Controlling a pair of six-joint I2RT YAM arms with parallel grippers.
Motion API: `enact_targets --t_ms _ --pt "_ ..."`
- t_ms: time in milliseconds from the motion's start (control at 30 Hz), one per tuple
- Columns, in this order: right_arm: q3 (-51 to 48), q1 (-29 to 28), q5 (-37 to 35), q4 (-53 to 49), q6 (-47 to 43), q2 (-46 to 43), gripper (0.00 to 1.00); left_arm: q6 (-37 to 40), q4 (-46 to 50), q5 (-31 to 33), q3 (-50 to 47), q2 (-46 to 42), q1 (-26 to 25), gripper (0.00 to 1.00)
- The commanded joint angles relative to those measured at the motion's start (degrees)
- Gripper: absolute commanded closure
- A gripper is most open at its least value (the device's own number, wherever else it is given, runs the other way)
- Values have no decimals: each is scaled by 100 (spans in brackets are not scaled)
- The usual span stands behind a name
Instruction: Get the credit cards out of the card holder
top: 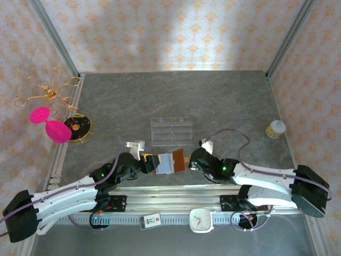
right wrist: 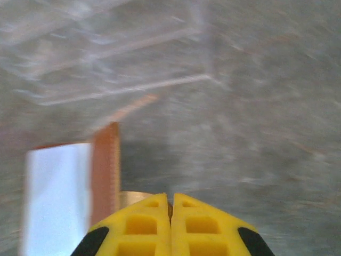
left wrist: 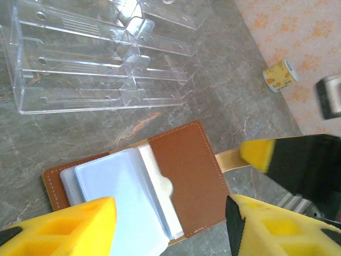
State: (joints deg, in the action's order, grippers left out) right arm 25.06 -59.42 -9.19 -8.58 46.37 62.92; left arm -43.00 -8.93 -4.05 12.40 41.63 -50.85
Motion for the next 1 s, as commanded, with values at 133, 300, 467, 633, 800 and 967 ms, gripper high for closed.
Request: enact_targets --t_ms 133,300,467,633,800,967 --pt "-168 100 -159 140 68 696 89 -59 -381 1 -185 33 31 43" --pt "-80 115 -232 26 -91 567 65 -76 -386 5 -203 48 35 43" --pt "134 115 -303 -345 -384 -153 55 -71 -481 10 -255 -5 35 37" --pt "391 115 -197 -484 -809 -734 46 -34 -466 105 -234 -5 31 36" --pt "799 62 657 41 -1443 -756 59 -56 -401 267 -208 -58 31 36" --pt "1362 -191 1455 585 -1459 513 59 1 155 606 -55 -361 31 37"
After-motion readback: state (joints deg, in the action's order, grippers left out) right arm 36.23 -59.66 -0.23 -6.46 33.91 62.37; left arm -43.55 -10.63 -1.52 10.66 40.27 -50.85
